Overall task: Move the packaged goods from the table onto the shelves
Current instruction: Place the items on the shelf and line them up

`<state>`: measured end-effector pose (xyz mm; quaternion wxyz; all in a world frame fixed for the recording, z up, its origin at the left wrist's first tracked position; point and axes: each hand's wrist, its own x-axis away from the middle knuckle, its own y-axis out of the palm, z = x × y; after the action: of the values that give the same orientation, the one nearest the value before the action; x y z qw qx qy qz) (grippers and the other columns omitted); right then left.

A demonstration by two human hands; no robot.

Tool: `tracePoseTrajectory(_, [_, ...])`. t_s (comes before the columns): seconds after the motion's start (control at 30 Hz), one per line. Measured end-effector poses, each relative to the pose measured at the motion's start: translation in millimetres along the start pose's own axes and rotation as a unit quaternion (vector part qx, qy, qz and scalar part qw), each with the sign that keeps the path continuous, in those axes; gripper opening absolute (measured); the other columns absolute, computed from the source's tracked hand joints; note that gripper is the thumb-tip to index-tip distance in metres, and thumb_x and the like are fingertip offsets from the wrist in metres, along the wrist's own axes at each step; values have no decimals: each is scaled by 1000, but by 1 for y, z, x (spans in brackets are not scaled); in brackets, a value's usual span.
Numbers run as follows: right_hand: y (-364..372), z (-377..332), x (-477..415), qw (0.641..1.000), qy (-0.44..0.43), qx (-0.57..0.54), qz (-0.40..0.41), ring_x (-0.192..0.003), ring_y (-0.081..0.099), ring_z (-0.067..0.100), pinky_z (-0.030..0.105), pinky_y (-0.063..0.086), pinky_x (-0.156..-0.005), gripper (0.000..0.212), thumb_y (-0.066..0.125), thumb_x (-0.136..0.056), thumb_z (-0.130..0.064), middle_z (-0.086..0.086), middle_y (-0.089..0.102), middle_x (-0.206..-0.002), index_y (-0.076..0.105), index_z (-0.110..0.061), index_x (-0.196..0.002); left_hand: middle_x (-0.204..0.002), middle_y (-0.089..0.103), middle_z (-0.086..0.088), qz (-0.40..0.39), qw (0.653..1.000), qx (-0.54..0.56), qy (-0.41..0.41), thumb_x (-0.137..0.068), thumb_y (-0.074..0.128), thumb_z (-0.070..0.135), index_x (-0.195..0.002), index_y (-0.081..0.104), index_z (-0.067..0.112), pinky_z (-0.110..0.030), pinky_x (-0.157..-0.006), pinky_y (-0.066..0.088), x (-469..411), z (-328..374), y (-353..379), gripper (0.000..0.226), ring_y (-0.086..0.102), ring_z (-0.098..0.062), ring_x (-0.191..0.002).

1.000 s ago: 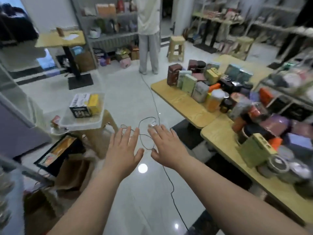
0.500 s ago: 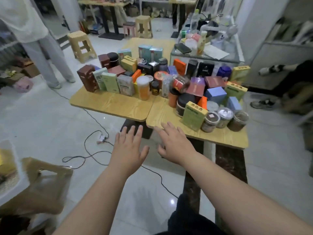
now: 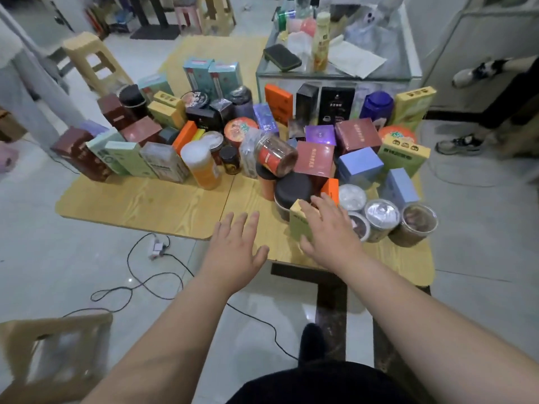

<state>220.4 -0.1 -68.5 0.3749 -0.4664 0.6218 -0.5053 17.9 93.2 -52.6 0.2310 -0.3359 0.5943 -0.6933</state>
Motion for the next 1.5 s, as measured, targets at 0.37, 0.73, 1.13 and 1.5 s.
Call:
tracePoseTrajectory(0.37, [21, 28, -18, 973, -8, -196, -118, -130, 43, 19, 21, 29, -104, 55, 63, -89, -14, 2, 49, -141, 49, -16, -142, -141, 49, 8, -68, 973, 210, 62, -83, 76, 18, -142, 46, 31, -23, -99, 40, -80, 23, 10, 67, 47, -13, -129])
tracePoseTrajectory(0.73, [39, 45, -44, 929, 355, -105, 19, -121, 41, 25, 39, 37, -104, 70, 60, -83, -70, 5, 45, -125, 59, -15, -127, -101, 62, 19, -73, 935, 344, -52, -82, 81, 20, -104, 53, 36, -31, -72, 56, -95, -30, 27, 39, 59, 0, -93])
tracePoseTrajectory(1.13, [8, 26, -37, 759, 410, -439, 251, -81, 55, -2, 25, 41, -69, 9, 57, -99, -31, -14, 59, -91, 53, -25, -104, -110, 75, 3, -160, 774, 599, -125, -92, 70, 29, -109, 66, 25, -45, -94, 55, -120, -62, 35, 18, 69, -21, -107])
tracePoseTrajectory(1.5, [-1, -19, -56, 580, 381, -720, 16, -82, 74, 24, 43, 62, -71, 23, 52, -103, -37, 7, 75, -92, 63, -18, -108, -98, 77, -7, -192, 561, 754, -283, -107, 38, 47, -122, 62, 18, -42, -69, 60, -102, -56, 7, 41, 76, -25, -88])
